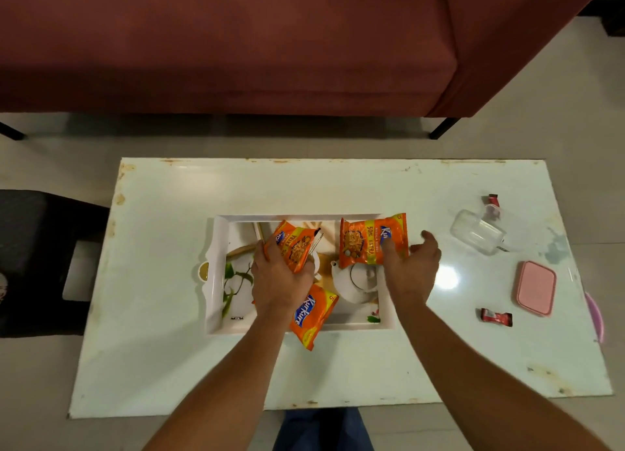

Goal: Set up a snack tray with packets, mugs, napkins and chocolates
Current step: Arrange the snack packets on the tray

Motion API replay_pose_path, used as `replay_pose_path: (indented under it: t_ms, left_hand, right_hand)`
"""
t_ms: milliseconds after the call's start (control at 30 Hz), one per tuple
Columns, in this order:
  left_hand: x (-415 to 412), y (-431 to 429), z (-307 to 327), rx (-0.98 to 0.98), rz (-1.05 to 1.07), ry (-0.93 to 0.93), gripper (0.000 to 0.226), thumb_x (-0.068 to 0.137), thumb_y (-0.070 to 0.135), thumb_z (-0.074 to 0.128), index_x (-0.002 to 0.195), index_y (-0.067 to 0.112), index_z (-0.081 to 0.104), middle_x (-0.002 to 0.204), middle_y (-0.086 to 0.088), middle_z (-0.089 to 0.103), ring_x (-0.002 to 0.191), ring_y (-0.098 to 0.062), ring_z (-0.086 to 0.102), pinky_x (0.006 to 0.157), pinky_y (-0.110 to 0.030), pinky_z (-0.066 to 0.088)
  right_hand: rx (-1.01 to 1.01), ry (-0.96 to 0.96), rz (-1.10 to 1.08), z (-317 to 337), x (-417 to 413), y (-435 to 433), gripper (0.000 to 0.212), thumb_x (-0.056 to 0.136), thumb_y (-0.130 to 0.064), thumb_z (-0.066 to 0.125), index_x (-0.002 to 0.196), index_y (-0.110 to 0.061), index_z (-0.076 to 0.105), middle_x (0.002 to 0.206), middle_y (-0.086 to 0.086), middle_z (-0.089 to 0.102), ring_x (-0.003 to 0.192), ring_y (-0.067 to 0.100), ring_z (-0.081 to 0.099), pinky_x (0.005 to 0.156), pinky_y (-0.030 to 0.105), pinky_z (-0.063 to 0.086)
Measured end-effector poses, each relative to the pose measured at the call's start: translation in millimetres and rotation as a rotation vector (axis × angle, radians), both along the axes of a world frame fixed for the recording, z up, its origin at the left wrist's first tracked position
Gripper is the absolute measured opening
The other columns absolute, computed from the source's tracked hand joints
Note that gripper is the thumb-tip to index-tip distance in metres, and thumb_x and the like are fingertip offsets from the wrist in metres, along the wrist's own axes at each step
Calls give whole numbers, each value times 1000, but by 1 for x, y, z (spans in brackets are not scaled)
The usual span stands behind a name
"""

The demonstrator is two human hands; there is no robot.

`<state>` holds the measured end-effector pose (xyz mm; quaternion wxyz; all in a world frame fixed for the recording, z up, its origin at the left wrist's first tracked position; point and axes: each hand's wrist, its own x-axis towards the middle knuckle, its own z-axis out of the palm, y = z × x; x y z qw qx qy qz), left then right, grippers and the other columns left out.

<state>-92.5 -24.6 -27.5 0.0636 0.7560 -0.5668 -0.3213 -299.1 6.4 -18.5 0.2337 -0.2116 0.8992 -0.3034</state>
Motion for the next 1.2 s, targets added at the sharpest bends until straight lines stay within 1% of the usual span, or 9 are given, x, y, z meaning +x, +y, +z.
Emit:
replay_pose_path:
  t_ms: [100,233,300,367,500,600,733,1033,1200]
  left_hand:
    - [1,-2,2,20,12,13,96,79,59,68,155,20,23,160,-13,28,140,-38,39,100,-56,47]
    - [-2,-3,8,53,0,32,98,78,58,68,156,21,20,161,-15,27,142,-39,37,104,-56,45]
    - [-1,-3,10,64,-13,37,98,79,58,67,156,22,20,161,-15,26,142,-39,37,105,-56,45]
    - [1,-4,10,69,-16,46,96,79,57,67,156,23,21,159,-13,28,140,-38,39,104,-57,46]
    - [3,-1,9,60,-22,44,93,81,58,66,155,22,23,158,-13,30,141,-36,38,105,-57,46]
    - [5,1,9,60,-12,51,91,83,57,66,155,20,24,158,-14,31,142,-35,37,106,-56,46]
    - [6,2,9,48,-7,73,89,86,55,64,156,20,23,159,-14,29,143,-35,35,109,-55,44]
    - [6,1,5,35,15,99,88,85,57,64,155,20,25,158,-13,31,142,-35,37,107,-56,45]
    - [5,-1,6,46,27,91,88,84,58,63,155,21,25,156,-12,34,139,-34,40,106,-53,46]
  right_hand:
    - [-1,84,72,4,48,40,60,80,-46,76,125,-11,58,120,14,58,112,36,57,90,47,48]
    - [57,221,52,2,87,72,65,82,-45,73,132,-11,50,129,16,54,120,37,51,94,54,45]
    - [101,102,-25,-2,86,70,72,81,-49,75,134,-10,47,128,16,55,118,38,55,93,53,48]
    - [150,-166,-142,-5,81,56,74,77,-59,76,132,-16,50,121,8,62,110,32,63,87,46,52]
    - [196,-480,-272,-11,70,26,54,77,-56,77,121,-26,63,93,-4,66,81,20,62,73,34,46]
    - [238,-403,-160,-13,55,11,41,78,-45,76,112,-25,67,85,-3,67,72,18,60,74,37,50]
    - [169,-184,-35,-1,29,-8,31,85,-37,72,104,-14,65,97,7,71,89,30,67,73,33,46]
    - [169,-79,1,-1,-4,-24,45,90,-34,69,127,-11,57,116,13,70,102,33,68,80,36,51]
    - [64,29,-98,6,8,-12,62,88,-41,68,138,-12,46,133,14,54,119,36,57,89,44,48]
